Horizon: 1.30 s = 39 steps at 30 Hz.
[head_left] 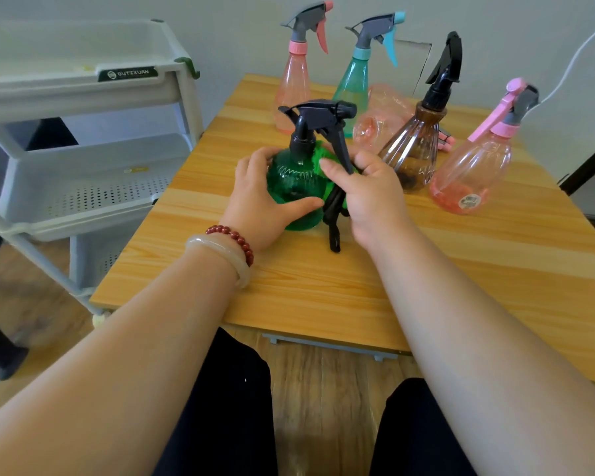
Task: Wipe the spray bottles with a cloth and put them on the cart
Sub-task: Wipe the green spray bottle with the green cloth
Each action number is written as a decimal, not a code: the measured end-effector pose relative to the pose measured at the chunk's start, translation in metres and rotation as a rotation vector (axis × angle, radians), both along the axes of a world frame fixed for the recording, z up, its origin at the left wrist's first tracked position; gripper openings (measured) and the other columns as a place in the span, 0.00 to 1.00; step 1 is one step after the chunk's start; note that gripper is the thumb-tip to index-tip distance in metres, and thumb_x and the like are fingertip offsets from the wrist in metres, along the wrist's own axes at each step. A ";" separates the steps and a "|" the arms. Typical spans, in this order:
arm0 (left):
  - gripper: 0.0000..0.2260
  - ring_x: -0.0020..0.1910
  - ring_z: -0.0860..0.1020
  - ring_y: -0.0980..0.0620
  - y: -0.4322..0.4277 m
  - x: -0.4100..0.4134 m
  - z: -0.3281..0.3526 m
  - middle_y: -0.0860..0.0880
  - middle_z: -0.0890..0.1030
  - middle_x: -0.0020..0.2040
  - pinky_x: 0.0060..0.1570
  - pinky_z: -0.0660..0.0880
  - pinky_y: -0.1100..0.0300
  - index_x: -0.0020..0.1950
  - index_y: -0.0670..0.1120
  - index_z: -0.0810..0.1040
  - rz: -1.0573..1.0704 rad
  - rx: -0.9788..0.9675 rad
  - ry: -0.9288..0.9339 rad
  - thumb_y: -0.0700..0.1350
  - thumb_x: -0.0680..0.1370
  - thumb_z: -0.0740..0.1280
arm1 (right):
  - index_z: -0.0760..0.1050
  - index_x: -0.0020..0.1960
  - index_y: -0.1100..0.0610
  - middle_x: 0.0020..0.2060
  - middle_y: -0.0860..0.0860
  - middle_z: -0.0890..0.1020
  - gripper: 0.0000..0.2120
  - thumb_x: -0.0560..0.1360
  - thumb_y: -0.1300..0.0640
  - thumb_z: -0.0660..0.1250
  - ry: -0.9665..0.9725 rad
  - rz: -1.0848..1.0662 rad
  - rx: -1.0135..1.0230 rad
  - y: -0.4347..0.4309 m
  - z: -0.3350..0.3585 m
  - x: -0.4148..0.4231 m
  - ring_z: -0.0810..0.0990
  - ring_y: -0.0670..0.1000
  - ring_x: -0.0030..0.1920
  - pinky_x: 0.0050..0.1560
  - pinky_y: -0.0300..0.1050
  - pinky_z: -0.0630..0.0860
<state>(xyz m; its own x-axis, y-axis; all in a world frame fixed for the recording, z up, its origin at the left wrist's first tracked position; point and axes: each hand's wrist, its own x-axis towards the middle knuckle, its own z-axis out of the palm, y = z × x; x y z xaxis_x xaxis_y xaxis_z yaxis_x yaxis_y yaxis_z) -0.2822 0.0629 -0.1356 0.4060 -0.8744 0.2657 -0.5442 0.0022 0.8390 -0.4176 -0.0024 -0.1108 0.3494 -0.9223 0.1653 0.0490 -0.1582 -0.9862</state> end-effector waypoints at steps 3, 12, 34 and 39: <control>0.36 0.61 0.68 0.59 -0.002 0.001 0.001 0.54 0.66 0.64 0.67 0.70 0.60 0.73 0.49 0.65 -0.020 0.017 -0.017 0.51 0.70 0.78 | 0.80 0.47 0.51 0.41 0.43 0.84 0.06 0.76 0.61 0.70 -0.019 0.025 0.037 -0.003 0.000 0.000 0.83 0.40 0.44 0.43 0.33 0.76; 0.35 0.48 0.72 0.71 0.000 0.000 0.002 0.64 0.72 0.51 0.45 0.67 0.82 0.70 0.49 0.65 0.024 0.016 0.030 0.51 0.68 0.79 | 0.81 0.53 0.53 0.49 0.43 0.83 0.09 0.76 0.64 0.70 0.027 0.037 -0.105 0.006 -0.006 -0.004 0.81 0.35 0.50 0.50 0.30 0.76; 0.32 0.58 0.79 0.57 0.007 0.013 0.008 0.58 0.78 0.61 0.61 0.78 0.53 0.72 0.57 0.67 -0.180 0.107 0.195 0.47 0.72 0.77 | 0.81 0.52 0.52 0.47 0.41 0.83 0.07 0.76 0.62 0.70 0.043 -0.062 -0.168 0.017 -0.005 0.000 0.81 0.38 0.50 0.51 0.32 0.77; 0.32 0.60 0.79 0.56 0.006 0.015 0.007 0.56 0.78 0.63 0.62 0.77 0.52 0.72 0.58 0.66 -0.199 0.123 0.191 0.47 0.72 0.77 | 0.81 0.51 0.52 0.43 0.41 0.83 0.05 0.77 0.60 0.69 0.057 -0.040 -0.076 0.011 0.006 0.002 0.81 0.34 0.41 0.39 0.27 0.75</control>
